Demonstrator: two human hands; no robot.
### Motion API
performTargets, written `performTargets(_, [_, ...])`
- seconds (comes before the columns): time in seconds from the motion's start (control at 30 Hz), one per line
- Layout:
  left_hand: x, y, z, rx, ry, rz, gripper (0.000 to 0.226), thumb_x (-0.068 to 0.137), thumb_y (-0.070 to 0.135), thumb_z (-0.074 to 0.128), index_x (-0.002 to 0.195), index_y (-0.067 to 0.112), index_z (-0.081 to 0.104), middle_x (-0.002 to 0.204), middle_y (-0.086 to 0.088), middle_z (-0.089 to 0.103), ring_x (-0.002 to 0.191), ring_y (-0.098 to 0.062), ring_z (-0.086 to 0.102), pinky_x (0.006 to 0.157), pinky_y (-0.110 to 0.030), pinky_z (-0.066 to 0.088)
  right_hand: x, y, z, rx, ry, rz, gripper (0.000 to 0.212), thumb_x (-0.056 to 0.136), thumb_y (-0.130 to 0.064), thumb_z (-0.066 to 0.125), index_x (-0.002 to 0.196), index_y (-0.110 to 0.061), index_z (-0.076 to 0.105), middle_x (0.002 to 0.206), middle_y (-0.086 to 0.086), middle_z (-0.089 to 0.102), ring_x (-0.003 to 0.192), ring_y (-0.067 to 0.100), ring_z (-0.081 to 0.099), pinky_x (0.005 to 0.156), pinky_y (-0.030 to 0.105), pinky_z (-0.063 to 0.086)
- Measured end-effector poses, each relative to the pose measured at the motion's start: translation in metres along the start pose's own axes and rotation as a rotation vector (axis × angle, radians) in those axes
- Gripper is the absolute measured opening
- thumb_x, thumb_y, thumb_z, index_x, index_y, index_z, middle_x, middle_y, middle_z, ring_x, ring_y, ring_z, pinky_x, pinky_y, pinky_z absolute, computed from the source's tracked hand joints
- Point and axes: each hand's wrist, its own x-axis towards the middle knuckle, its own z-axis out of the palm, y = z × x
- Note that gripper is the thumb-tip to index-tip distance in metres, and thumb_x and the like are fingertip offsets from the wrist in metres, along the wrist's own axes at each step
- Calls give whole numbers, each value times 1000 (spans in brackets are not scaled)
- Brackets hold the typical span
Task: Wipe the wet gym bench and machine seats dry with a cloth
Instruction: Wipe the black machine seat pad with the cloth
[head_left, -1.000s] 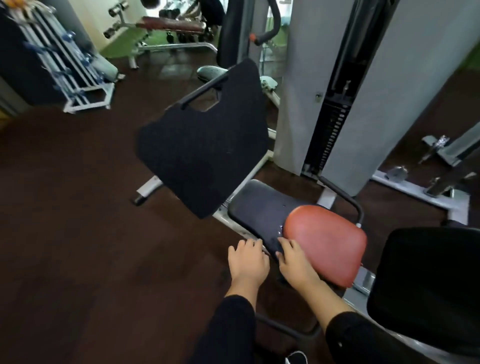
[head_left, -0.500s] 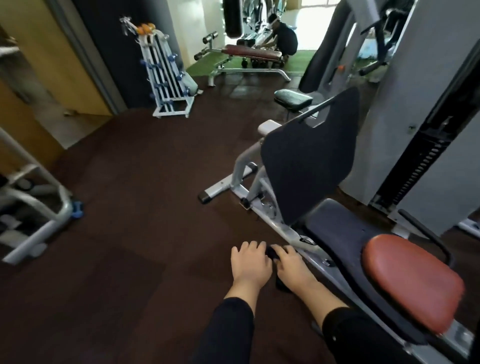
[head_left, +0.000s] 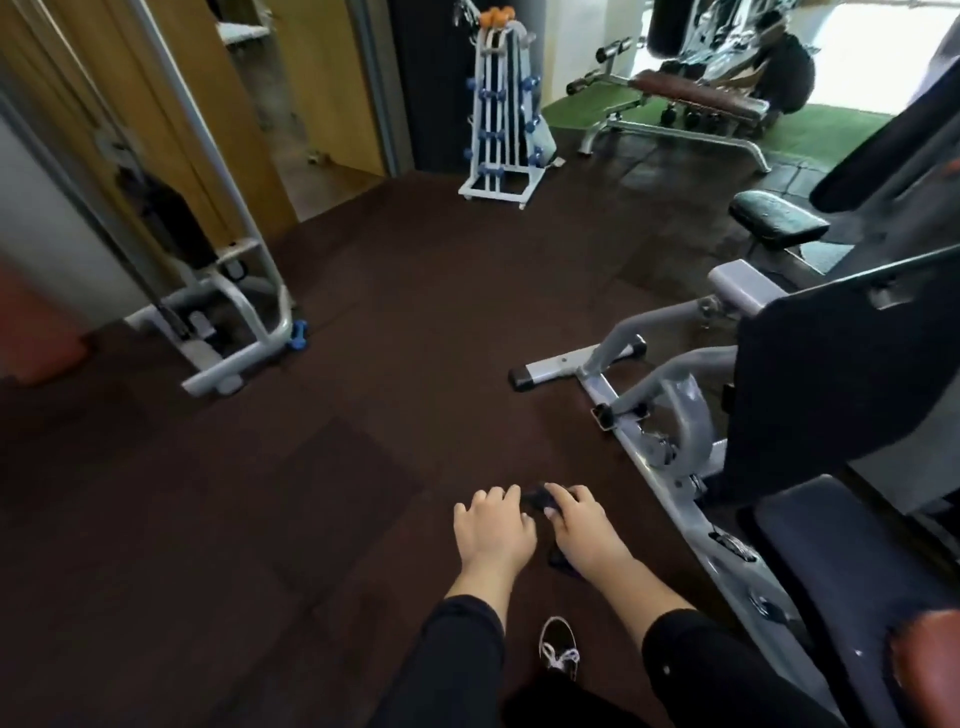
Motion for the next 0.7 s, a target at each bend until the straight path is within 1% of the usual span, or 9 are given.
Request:
performTargets(0.13, [34,-22,-8,-26,-3,-80,46,98,35,37,143,25,40,139,4,49,130,-20,41,102,-41,31,43,-18,3,-12,-40,-27,44,101,-28,38,144,-19,34,139,9,37,125,32,41,106,35,33])
performTargets(0.33, [117,-39,-36,-31,2,-170,46,98,35,36,144,26,38,141,4,47,132,-19,39,104,-41,29,137,-41,-11,-9,-80,-95,44,101,-28,37,143,-19,35,139,8,38,125,31,41,105,37,35])
performTargets(0.53, [191,-43,-63,-32,12,-229,46,99,34,36,144,26,39,141,4,47,132,-19,39,105,-41,29,221,-58,-36,-37,-127,-152,43,101,-29,36,144,-21,33,139,7,36,125,29,40,104,36,36])
performTargets(0.7, [244,-46,-80,-40,-7,-235,44,98,34,38,142,26,40,139,5,49,131,-18,40,103,-40,30,280,-72,-51,-52,-108,-157,43,101,-28,36,143,-21,34,139,8,36,124,31,41,103,36,36])
